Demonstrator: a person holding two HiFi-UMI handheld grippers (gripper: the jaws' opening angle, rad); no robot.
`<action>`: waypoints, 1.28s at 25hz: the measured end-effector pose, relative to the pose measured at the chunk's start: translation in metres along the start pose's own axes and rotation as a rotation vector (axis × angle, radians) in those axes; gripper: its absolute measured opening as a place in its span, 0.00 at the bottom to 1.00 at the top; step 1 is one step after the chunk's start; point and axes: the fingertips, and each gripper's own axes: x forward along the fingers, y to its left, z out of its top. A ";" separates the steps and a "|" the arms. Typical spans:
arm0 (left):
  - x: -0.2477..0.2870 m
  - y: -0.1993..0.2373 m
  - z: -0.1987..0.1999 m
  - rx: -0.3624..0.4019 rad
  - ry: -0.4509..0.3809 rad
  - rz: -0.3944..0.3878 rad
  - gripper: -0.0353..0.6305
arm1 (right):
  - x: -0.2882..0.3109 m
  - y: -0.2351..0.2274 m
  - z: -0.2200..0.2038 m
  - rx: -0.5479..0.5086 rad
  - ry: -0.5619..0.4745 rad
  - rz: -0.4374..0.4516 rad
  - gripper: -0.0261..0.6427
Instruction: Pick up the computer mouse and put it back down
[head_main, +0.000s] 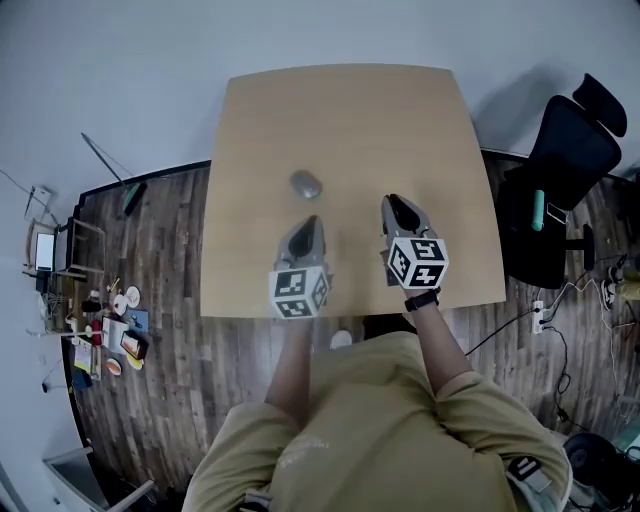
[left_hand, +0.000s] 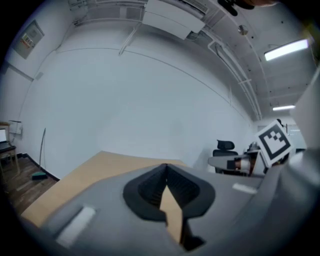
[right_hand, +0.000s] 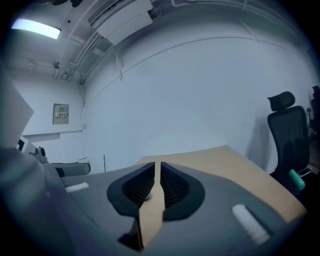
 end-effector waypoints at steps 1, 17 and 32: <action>0.001 -0.008 0.003 0.006 -0.006 -0.017 0.06 | -0.013 -0.004 0.008 -0.006 -0.026 -0.014 0.09; -0.016 -0.092 0.034 0.101 -0.122 -0.129 0.06 | -0.125 -0.026 0.033 -0.139 -0.173 -0.175 0.05; 0.058 -0.173 -0.007 0.056 -0.030 0.035 0.06 | -0.104 -0.131 0.058 -0.234 -0.129 0.015 0.05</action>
